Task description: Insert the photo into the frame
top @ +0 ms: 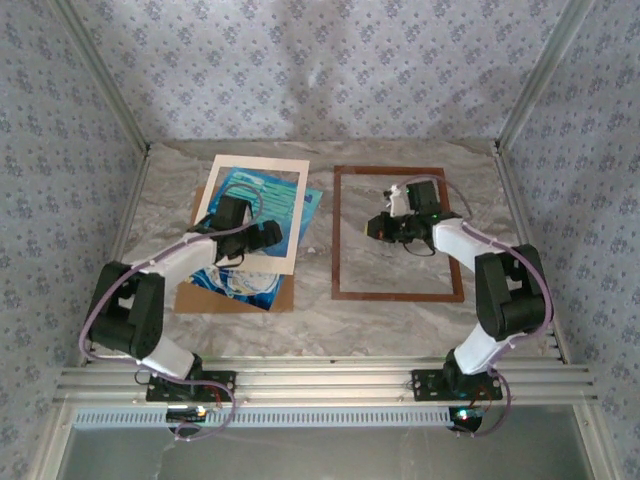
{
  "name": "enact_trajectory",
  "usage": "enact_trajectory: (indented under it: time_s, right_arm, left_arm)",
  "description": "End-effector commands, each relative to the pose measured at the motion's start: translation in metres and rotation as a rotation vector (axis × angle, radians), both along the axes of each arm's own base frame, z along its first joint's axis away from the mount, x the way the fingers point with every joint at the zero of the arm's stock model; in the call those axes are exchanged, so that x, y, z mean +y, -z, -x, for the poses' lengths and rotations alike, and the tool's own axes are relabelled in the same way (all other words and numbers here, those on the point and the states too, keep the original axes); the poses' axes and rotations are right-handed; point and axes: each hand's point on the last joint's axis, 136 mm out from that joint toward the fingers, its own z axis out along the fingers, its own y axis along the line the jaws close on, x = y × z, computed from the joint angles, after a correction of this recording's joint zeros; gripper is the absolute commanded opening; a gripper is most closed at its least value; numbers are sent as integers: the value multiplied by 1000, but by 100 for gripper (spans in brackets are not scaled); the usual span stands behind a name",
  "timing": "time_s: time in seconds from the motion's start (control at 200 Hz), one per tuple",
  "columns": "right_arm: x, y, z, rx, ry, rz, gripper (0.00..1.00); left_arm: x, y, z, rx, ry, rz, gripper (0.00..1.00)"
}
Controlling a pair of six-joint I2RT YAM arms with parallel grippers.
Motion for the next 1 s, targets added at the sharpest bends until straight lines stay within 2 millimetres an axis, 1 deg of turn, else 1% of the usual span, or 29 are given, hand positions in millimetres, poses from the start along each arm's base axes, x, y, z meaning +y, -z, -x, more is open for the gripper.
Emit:
enact_trajectory:
  time_s: [0.0, 0.075, 0.185, 0.325, 0.35, 0.365, 0.48, 0.61, 0.715, 0.994]
  right_arm:
    - [-22, -15, -6, -39, 0, 67, 0]
    - [-36, -16, -15, -53, 34, 103, 0]
    - [-56, -17, -29, -67, 85, 142, 0]
    - [-76, -13, -43, -49, 103, 198, 0]
    - [-78, -7, -41, -31, 99, 211, 0]
    - [-79, -17, -48, -54, 99, 213, 0]
    - [-91, -16, -57, -49, 93, 253, 0]
    - [-104, -15, -63, -47, 126, 278, 0]
    - [-111, -15, -65, -51, 140, 282, 0]
    - [-123, -17, -64, -30, 135, 300, 0]
  left_arm:
    - [4, -26, -8, -59, -23, -2, 98]
    - [4, -28, -11, -74, -35, 2, 99]
    - [3, -25, -13, -70, -44, 14, 98]
    - [1, -18, -12, -59, -41, 28, 99]
    - [0, -18, -13, -60, -39, 31, 99]
    - [0, -16, -12, -57, -37, 31, 99]
    - [-2, -11, -11, -46, -29, 39, 99]
    - [-4, -8, -10, -42, -26, 45, 99]
    - [-4, -6, -9, -35, -25, 45, 99]
    - [-5, -4, -8, -30, -18, 49, 99]
